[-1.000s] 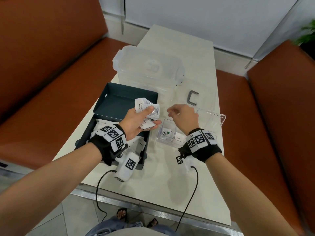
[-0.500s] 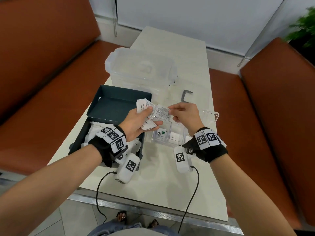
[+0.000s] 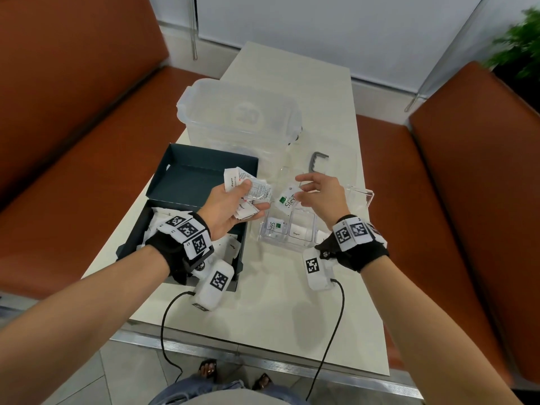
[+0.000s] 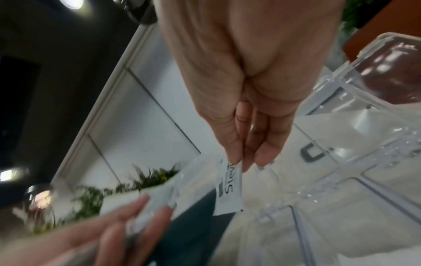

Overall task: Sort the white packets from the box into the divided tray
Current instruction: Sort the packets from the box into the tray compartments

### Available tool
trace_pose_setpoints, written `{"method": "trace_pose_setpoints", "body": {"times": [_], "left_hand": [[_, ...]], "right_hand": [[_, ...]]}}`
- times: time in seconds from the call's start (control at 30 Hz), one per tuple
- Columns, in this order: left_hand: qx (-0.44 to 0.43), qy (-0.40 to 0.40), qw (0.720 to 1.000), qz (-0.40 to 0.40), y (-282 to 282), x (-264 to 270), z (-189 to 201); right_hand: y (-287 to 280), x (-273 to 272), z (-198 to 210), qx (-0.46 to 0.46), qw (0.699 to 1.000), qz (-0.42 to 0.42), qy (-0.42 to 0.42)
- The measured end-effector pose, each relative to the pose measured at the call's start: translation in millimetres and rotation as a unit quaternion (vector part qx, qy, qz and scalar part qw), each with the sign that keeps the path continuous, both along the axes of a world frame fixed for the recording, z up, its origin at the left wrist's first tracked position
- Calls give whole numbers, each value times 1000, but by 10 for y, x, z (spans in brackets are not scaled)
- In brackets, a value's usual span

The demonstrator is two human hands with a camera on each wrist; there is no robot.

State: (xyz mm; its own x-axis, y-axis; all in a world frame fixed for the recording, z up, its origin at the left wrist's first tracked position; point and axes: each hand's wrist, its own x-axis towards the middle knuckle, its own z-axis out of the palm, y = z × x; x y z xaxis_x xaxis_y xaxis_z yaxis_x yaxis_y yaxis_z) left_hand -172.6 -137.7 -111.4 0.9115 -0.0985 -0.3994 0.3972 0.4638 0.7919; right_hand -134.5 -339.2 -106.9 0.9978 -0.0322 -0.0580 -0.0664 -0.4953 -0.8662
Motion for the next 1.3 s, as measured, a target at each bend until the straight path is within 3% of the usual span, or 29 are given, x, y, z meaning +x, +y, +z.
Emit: {"method": "trace_pose_setpoints", "body": {"times": [0.13,0.27,0.4,0.5,0.63,0.87,1.3], "left_hand": [[1,0,1000,2,23,-4,-12],[0,6,1000,6,41,-14,-25],[-3,2,1000,2,72,-31,-40],[-4,2,1000,1,96,-38,-51],[-9,12,1000,5,114,-37,-58],[-10,14,1000,2,92,-36,-71],[-3,21,1000,-3,33,-38,-77]], "right_hand": [[163,5,-184,-138,990,5,-8],[355,-3,-354,-265,963,7,49],[408,10,-460,-391,917,52,66],[413,20,-507,-490,863,112,55],[436,20,-537,-554,815,160,64],[444,48,-511,-524,831,158,102],[474,96,-531,-509,834,166,136]]}}
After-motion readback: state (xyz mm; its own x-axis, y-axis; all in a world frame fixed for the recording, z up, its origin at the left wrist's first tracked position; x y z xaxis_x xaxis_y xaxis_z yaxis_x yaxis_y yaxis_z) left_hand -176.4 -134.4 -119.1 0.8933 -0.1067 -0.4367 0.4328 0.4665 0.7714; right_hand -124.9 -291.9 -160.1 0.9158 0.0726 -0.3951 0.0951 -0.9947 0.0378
